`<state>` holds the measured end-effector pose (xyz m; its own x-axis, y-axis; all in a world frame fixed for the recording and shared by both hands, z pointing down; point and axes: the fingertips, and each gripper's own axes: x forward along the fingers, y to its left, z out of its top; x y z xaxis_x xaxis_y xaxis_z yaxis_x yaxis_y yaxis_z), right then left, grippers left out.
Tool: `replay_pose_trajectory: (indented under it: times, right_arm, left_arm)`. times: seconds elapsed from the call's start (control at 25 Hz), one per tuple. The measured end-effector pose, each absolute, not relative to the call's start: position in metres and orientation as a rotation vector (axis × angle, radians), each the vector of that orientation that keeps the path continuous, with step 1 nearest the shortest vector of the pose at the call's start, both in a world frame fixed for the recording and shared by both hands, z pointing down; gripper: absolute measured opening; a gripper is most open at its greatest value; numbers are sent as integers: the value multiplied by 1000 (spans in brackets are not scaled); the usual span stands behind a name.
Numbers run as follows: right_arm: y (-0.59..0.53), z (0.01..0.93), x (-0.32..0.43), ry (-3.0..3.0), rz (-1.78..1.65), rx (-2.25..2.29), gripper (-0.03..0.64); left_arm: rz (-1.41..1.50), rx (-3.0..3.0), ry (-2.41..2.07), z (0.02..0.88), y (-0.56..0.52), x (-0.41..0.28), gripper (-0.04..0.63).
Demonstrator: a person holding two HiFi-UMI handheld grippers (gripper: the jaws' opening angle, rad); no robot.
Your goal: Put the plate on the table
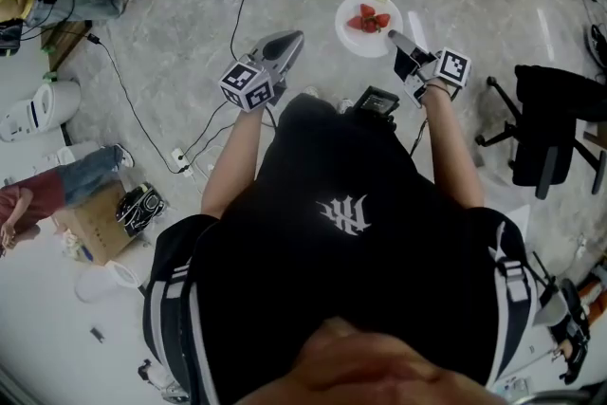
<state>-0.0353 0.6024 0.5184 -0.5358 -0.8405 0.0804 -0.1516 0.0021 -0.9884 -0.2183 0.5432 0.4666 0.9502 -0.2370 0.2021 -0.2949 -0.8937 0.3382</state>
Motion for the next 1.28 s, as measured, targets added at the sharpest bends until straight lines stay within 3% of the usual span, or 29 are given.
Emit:
replay_pose_trajectory:
  times: [1.28]
  right_arm:
    - [308,510,7,1646,-1535,-1176,5]
  left_arm:
    - [206,2717,-243,493,238,-172,9]
